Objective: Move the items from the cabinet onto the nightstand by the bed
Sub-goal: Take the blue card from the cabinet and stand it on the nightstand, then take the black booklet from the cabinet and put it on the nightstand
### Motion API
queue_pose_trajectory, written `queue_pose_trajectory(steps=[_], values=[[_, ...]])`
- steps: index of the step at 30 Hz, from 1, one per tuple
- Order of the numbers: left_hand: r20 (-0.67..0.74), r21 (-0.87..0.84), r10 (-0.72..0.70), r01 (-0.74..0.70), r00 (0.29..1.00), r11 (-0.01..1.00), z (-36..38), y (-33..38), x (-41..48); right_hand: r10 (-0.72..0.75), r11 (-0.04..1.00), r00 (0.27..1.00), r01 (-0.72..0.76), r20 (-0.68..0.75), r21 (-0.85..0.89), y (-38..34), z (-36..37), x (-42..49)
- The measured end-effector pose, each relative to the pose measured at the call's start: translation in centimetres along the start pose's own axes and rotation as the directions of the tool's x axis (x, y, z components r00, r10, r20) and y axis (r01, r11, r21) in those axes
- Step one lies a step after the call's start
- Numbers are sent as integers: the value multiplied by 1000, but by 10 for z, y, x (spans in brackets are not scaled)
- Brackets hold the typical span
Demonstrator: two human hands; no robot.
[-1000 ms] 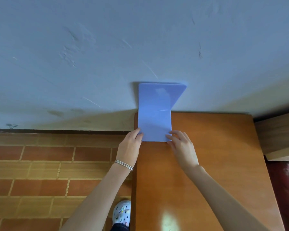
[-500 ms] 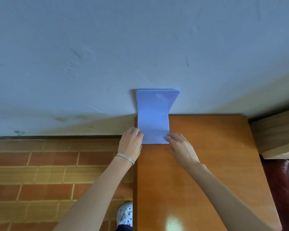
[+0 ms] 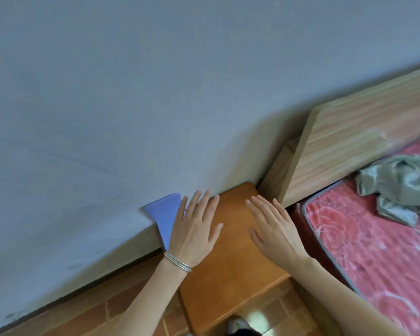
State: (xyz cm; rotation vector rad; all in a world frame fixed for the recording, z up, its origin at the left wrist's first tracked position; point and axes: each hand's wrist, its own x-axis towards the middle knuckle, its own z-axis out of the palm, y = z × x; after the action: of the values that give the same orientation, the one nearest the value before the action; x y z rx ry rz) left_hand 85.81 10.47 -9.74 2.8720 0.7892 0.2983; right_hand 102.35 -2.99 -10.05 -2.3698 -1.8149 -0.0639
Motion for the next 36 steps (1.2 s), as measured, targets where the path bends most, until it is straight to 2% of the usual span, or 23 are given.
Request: queue_pose_trajectory(steps=[2, 5, 9, 12, 14, 18, 23, 28, 32, 36], values=[[-37, -13, 142, -143, 989, 990, -26, 24, 11, 63, 998, 997, -64, -47, -26, 5, -39, -24], [-64, -48, 346, -349, 936, 936, -53, 56, 17, 206, 976, 969, -213, -136, -40, 6, -80, -67], [-33, -68, 609, -610, 792, 790, -69, 97, 15, 440, 879, 870, -468, -220, -91, -15, -108, -140], [10, -117, 767, -761, 642, 638, -74, 130, -2, 629, 747, 748, -657, -211, -102, -45, -114, -205], [44, -155, 841, -828, 539, 538, -75, 155, -19, 742, 636, 642, -765, -193, -101, -69, -117, -248], [72, -212, 951, -927, 301, 310, -81, 213, -69, 883, 412, 422, -907, -207, -91, -130, -130, -337], [2, -281, 999, -959, -43, -40, -91, 295, -160, 959, 95, 109, -993, -263, -65, -218, -157, -439], [-78, -331, 933, -874, -352, -357, -112, 368, -287, 936, -227, -204, -973, -287, -48, -322, -179, -536], [-138, -342, 846, -777, -514, -528, -134, 413, -392, 870, -426, -395, -904, -295, -46, -407, -197, -608], [-207, -330, 761, -689, -615, -646, -162, 446, -499, 796, -557, -510, -828, -326, -63, -485, -218, -676]])
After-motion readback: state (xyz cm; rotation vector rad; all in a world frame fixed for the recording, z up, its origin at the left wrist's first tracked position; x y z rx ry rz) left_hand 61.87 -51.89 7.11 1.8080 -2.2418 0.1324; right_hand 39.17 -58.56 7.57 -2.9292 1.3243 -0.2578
